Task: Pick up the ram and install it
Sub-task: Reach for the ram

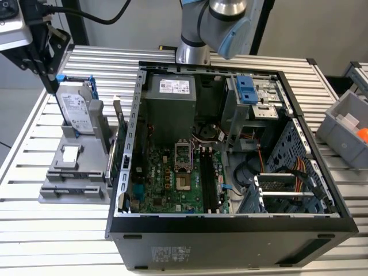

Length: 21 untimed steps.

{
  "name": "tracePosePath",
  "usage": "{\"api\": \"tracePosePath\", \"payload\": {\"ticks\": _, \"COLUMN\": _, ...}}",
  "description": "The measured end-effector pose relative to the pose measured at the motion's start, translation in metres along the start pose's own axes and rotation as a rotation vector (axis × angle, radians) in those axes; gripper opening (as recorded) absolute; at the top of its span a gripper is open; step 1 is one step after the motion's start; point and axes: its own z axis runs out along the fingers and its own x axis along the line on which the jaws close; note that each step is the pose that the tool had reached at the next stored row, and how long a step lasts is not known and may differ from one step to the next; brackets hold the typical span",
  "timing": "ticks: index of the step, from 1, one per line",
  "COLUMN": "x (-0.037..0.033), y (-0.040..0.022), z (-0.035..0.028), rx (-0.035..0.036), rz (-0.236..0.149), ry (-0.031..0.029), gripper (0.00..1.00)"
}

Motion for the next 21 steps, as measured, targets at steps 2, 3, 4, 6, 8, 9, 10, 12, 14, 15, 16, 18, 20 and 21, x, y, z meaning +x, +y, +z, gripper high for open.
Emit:
{"api": "tracePosePath", "payload": {"ticks": 2, "x": 0.0005, "y": -0.0035, "z": 0.0001, "rx": 0.0000, "rz": 0.000, "ry": 0.0001, "gripper": 0.00}}
{"api": "tracePosePath", "payload": {"ticks": 3, "x": 0.0009, "y": -0.0053, "z": 0.0002, "rx": 0.0000, "rz": 0.000, "ry": 0.0001, "gripper": 0.00}}
{"api": "tracePosePath", "payload": {"ticks": 4, "x": 0.0012, "y": -0.0069, "z": 0.0004, "rx": 0.0000, "rz": 0.000, "ry": 0.0000, "gripper": 0.00}}
{"api": "tracePosePath", "payload": {"ticks": 6, "x": 0.0016, "y": -0.0104, "z": 0.0006, "rx": -0.0001, "rz": 0.000, "ry": 0.0000, "gripper": 0.00}}
{"api": "tracePosePath", "payload": {"ticks": 8, "x": 0.0018, "y": -0.0136, "z": 0.0009, "rx": -0.0001, "rz": -0.001, "ry": 0.0000, "gripper": 0.00}}
{"api": "tracePosePath", "payload": {"ticks": 9, "x": 0.0018, "y": -0.0152, "z": 0.0010, "rx": 0.0000, "rz": -0.001, "ry": 0.0001, "gripper": 0.00}}
{"api": "tracePosePath", "payload": {"ticks": 10, "x": 0.0017, "y": -0.0173, "z": 0.0011, "rx": 0.0000, "rz": -0.002, "ry": 0.0001, "gripper": 0.00}}
{"api": "tracePosePath", "payload": {"ticks": 12, "x": 0.0015, "y": -0.0214, "z": 0.0014, "rx": -0.0001, "rz": -0.005, "ry": 0.0003, "gripper": 0.00}}
{"api": "tracePosePath", "payload": {"ticks": 14, "x": 0.0014, "y": -0.0256, "z": 0.0017, "rx": -0.0002, "rz": -0.007, "ry": 0.0003, "gripper": 0.00}}
{"api": "tracePosePath", "payload": {"ticks": 15, "x": 0.0013, "y": -0.0277, "z": 0.0018, "rx": -0.0002, "rz": -0.008, "ry": 0.0004, "gripper": 0.00}}
{"api": "tracePosePath", "payload": {"ticks": 16, "x": 0.0013, "y": -0.0299, "z": 0.0019, "rx": -0.0002, "rz": -0.009, "ry": 0.0004, "gripper": 0.00}}
{"api": "tracePosePath", "payload": {"ticks": 18, "x": 0.0011, "y": -0.0343, "z": 0.0021, "rx": -0.0002, "rz": -0.012, "ry": 0.0006, "gripper": 0.00}}
{"api": "tracePosePath", "payload": {"ticks": 20, "x": 0.0012, "y": -0.0379, "z": 0.0024, "rx": -0.0002, "rz": -0.015, "ry": 0.0007, "gripper": 0.00}}
{"api": "tracePosePath", "payload": {"ticks": 21, "x": 0.0014, "y": -0.0394, "z": 0.0025, "rx": -0.0002, "rz": -0.018, "ry": 0.0009, "gripper": 0.00}}
